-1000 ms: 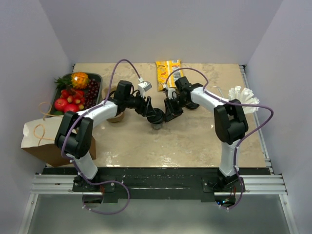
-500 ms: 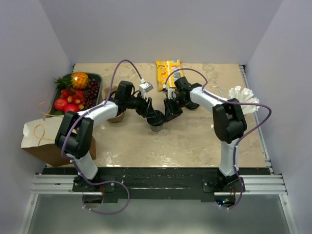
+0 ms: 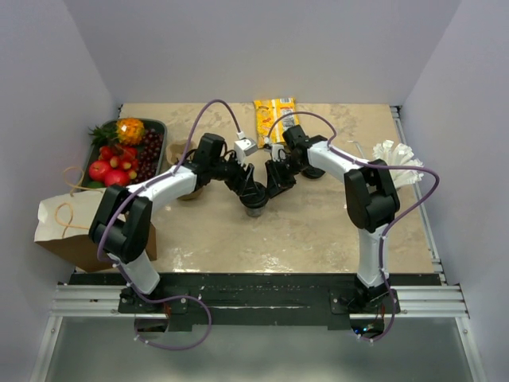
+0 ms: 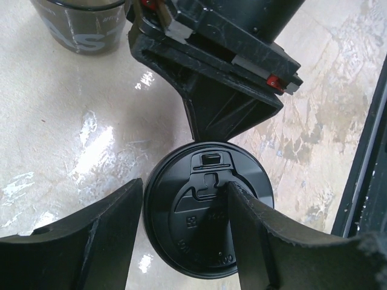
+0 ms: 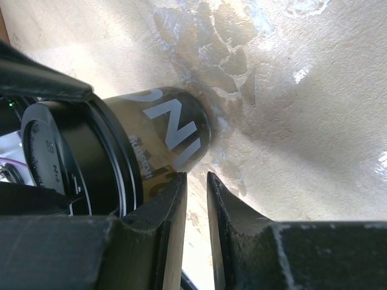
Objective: Pack the takeout coffee
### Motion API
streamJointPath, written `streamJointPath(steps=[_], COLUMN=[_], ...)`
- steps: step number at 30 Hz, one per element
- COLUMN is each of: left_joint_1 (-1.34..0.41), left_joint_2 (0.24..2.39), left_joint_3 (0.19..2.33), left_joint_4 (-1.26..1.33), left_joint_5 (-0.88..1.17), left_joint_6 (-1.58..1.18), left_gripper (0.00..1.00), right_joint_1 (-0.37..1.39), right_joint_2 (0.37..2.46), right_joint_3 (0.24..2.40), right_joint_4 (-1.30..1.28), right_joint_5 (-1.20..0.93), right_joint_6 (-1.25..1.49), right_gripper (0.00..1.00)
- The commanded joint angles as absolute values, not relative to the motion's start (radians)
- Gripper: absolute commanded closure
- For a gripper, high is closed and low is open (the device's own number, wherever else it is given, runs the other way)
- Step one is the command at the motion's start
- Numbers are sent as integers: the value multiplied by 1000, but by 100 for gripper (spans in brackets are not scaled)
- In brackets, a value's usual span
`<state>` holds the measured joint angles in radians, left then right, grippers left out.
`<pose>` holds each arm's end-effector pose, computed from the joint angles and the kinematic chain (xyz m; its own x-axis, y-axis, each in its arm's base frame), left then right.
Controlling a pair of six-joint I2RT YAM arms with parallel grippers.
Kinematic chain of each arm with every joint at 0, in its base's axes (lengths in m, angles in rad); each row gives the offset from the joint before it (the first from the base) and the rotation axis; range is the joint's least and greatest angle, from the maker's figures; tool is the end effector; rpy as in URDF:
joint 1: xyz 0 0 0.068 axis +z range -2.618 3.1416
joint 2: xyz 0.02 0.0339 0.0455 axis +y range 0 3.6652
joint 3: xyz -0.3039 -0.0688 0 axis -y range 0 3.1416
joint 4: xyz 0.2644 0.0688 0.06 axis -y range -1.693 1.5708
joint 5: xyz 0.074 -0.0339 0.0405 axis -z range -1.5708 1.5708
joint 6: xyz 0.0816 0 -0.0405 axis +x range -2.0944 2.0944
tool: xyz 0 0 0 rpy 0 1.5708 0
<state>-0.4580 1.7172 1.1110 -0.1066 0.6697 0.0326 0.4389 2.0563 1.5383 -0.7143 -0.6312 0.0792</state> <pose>0.3545 -0.2312 0.2226 -0.5612 0.3052 -0.7694 0.7866 0.4859 -0.3811 0.4029 0.2423 0.1716 -0.8924 -0.3483 -0.2870 -0.4513 0.6772 0.5812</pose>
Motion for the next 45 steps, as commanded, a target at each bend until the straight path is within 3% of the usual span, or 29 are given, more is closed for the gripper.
streamJointPath(steps=[1,10,22,33,36,45], left_joint_1=[-472,-479,-500,-525,-538,-545], left_joint_2=[1663,1641,1625,1618,1608,1591], left_joint_3=[1152,1129,1108,1097,1092,1100], left_joint_4=[-132,-160,-161,-184,-183,-198], left_joint_5=[632,689,617,591,569,548], left_joint_6=[101,110,138,176,187,230], left_gripper=[37,37,37,37,31,30], right_joint_1=[445,445,446,445,443,431], right_joint_2=[2059,2056,2062,2029,2028,1979], right_joint_3=[1580,1588,1604,1651,1660,1678], right_joint_4=[-695,-696,-686,-699,-703,-721], right_joint_5=[-653,-647,-630,-558,-542,-512], right_joint_6=[100,100,107,95,89,68], right_gripper=[75,74,71,62,60,58])
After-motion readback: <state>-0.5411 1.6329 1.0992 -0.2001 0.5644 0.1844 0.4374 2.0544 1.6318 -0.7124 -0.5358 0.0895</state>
